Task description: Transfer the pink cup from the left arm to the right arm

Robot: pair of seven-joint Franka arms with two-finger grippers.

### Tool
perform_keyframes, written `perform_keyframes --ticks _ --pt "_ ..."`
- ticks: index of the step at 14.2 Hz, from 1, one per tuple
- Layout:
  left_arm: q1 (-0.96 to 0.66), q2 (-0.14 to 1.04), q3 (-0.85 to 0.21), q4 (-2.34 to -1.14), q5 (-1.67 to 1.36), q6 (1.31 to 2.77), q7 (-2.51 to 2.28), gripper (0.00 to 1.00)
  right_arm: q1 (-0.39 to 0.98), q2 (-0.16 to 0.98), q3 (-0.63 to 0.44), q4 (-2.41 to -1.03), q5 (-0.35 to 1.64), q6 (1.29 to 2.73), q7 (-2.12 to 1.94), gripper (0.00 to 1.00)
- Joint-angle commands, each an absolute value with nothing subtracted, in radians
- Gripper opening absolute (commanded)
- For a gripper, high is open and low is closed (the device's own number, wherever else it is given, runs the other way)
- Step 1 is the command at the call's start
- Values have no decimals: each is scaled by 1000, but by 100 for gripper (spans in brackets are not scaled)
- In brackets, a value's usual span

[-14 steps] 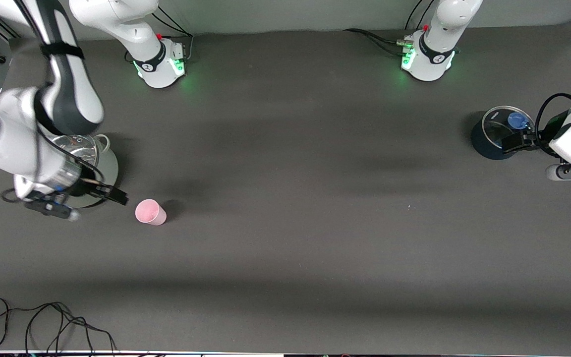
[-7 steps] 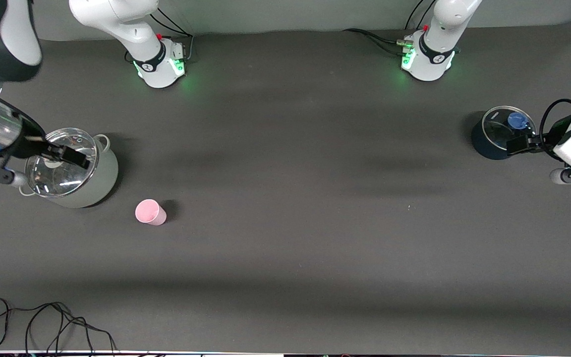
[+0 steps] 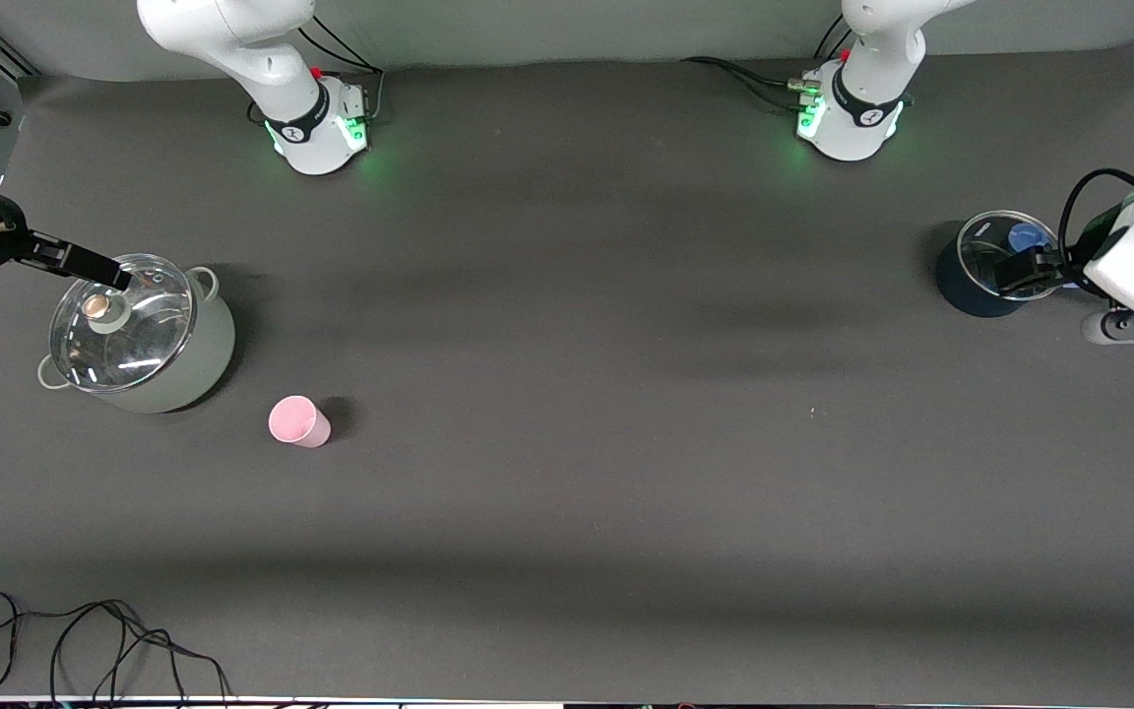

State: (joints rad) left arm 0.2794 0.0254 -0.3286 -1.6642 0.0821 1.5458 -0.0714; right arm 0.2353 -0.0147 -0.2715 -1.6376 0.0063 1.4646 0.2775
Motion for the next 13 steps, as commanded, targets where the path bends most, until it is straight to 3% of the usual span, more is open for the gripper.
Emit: perform_keyframes --ticks 1,4,13 --pt "85 -11 -130 -1709 61 1578 -52 100 244 6 -273 -1614 -15 1443 258 100" --pt "-15 3 -45 -1692 58 1580 -52 100 242 8 -275 -1615 -14 1448 252 100" --pt "-8 21 -32 -1660 25 1578 -5 100 183 2 -240 -1615 -9 1451 244 100"
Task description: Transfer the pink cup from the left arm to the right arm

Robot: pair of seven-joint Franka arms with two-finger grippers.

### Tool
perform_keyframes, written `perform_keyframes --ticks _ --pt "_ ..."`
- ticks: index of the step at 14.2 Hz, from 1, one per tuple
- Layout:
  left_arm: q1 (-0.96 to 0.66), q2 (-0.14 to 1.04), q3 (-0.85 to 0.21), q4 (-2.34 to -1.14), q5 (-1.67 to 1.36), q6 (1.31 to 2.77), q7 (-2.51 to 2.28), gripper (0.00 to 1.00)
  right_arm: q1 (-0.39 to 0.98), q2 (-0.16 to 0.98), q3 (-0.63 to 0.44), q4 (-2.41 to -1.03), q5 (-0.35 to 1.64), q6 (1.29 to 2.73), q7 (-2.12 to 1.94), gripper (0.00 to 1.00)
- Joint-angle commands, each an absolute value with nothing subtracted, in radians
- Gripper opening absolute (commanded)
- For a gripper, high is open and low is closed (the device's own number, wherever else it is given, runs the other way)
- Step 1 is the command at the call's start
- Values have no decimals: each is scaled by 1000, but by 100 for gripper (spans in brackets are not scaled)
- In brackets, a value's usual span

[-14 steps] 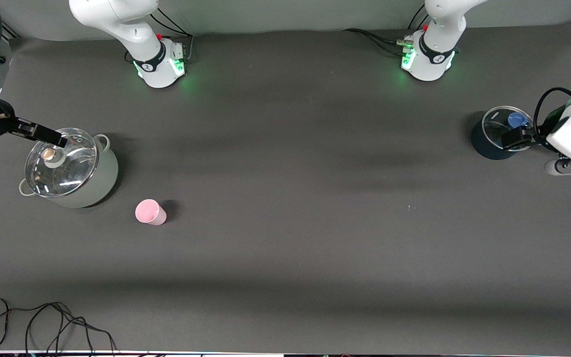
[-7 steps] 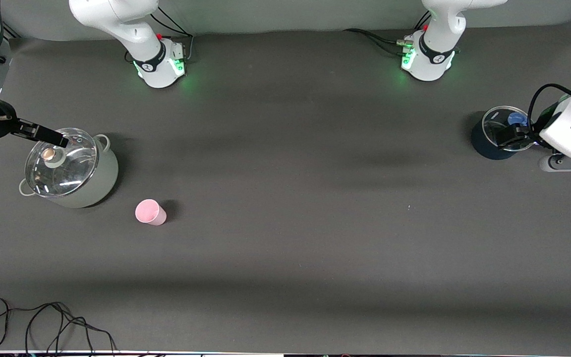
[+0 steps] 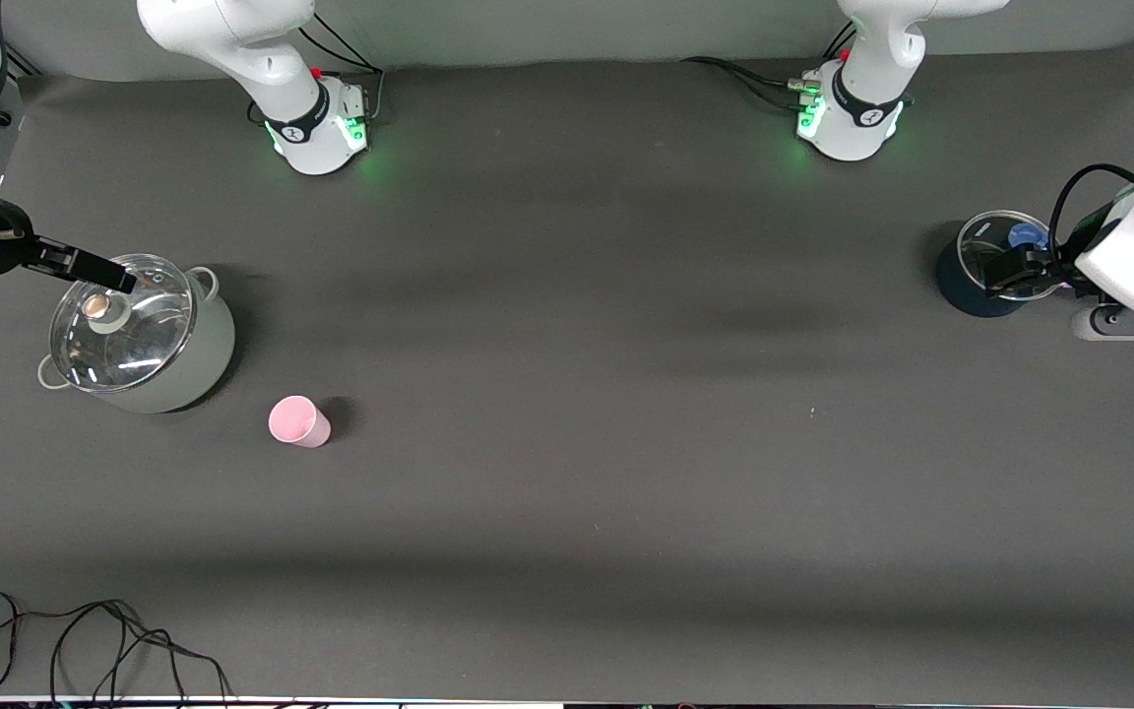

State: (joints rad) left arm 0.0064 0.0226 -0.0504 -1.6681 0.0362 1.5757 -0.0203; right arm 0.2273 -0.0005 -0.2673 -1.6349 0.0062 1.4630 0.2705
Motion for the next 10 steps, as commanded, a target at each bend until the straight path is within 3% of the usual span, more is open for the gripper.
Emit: perform_keyframes --ticks 1,10 --pt "-8 21 -32 -1660 25 1580 -3 100 140 -3 -200 -1615 -9 1454 218 100" --pt "-8 31 -32 -1658 25 1572 60 100 -1 -94 -55 -1712 -3 1580 94 100"
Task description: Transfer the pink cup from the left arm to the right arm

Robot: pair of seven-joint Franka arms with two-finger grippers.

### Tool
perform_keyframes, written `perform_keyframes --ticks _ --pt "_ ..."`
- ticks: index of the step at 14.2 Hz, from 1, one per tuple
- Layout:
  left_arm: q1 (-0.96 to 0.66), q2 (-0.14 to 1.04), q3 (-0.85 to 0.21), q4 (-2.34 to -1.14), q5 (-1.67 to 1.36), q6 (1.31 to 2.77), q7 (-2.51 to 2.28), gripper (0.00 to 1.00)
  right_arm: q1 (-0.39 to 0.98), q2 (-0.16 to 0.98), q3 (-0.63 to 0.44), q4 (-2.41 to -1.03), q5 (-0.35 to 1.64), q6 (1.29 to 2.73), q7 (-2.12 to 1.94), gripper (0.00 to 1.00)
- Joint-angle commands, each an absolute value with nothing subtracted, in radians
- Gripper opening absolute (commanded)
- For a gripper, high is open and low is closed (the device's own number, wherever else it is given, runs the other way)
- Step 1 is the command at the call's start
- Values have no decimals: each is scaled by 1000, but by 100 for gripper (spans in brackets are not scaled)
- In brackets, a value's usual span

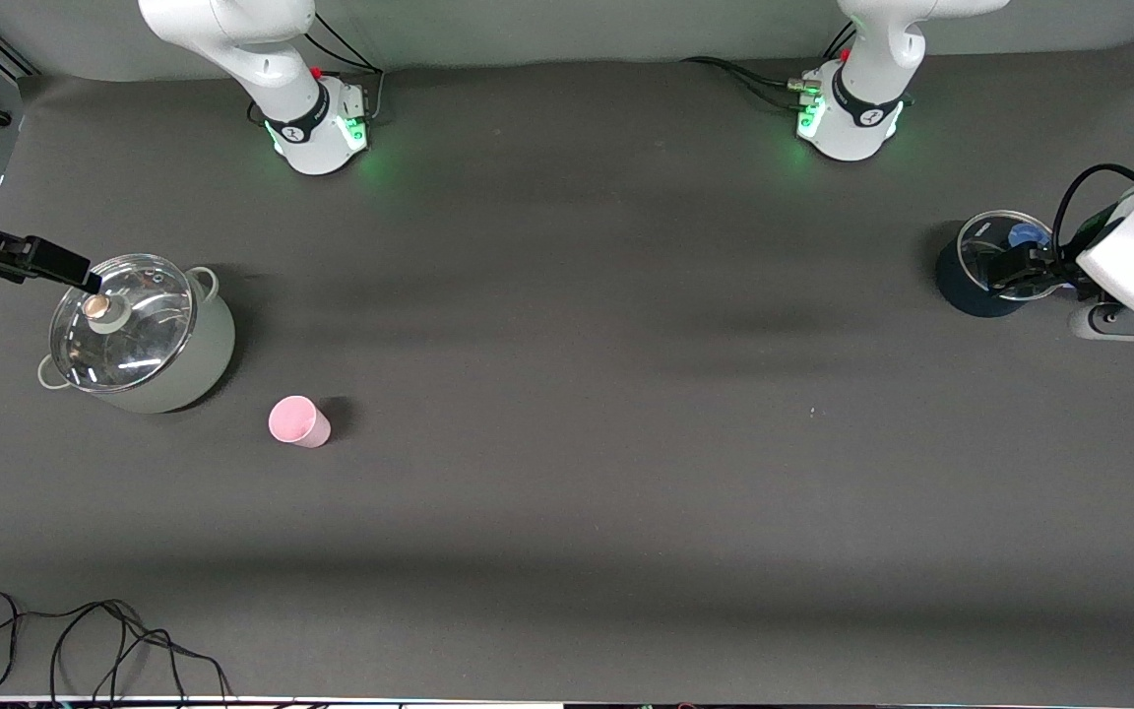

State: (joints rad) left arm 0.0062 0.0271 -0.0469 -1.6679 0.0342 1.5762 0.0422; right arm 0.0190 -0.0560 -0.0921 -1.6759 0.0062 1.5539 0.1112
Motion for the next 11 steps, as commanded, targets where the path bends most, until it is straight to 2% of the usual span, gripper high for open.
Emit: perform_keyframes --ticks 1,3,11 --pt "-8 34 -32 -1652 23 1581 54 100 -17 -95 -35 -1700 -8 1582 95 100" --pt "-8 57 -34 -1617 23 1569 57 100 -28 -94 -8 -1661 -12 1583 104 100" --pt "-9 66 -34 -1603 9 1566 48 100 -28 -104 -11 -1661 -2 1575 103 100"
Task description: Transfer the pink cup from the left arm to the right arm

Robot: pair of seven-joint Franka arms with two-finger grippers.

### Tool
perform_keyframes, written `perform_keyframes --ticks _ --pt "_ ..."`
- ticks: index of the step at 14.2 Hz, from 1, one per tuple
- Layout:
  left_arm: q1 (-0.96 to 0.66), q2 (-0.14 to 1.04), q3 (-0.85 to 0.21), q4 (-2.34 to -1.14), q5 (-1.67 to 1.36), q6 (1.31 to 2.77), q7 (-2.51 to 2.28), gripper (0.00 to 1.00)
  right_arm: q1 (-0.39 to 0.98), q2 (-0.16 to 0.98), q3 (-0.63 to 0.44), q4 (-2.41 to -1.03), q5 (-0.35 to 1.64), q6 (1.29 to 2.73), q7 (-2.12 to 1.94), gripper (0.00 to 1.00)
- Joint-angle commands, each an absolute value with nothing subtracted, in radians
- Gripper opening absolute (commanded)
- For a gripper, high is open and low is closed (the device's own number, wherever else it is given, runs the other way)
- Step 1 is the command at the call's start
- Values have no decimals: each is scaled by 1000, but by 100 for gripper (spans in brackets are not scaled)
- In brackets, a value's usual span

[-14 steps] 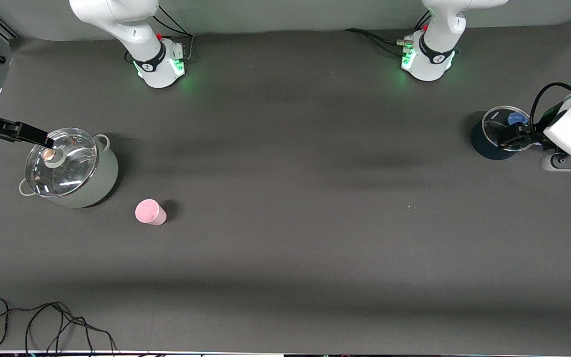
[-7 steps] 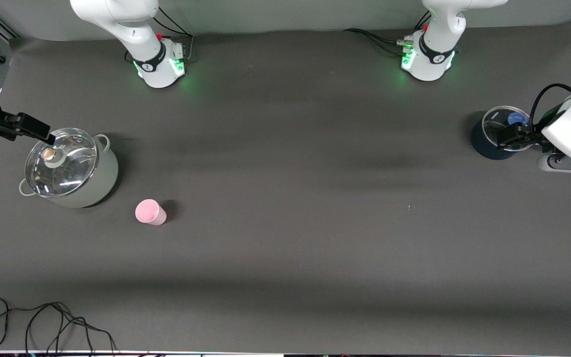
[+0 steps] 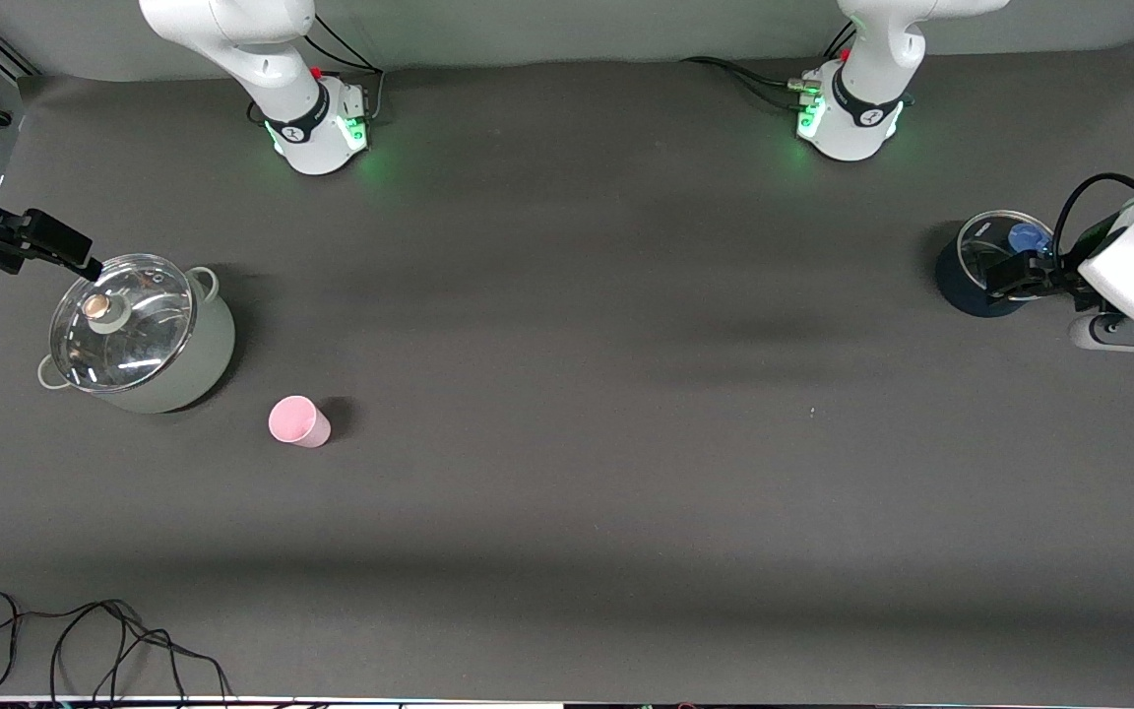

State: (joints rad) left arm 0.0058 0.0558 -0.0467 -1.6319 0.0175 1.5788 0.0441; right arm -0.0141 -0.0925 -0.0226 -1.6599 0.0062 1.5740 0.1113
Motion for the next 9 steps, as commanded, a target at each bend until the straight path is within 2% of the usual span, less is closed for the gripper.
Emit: perform_keyframes --ticks 1,9 --pt "-8 67 -34 -1603 9 1566 48 100 -28 -104 -9 -1661 -2 1574 103 100" --pt "-5 74 -32 -1603 8 1572 48 100 -28 -97 -9 -1661 18 1572 106 100"
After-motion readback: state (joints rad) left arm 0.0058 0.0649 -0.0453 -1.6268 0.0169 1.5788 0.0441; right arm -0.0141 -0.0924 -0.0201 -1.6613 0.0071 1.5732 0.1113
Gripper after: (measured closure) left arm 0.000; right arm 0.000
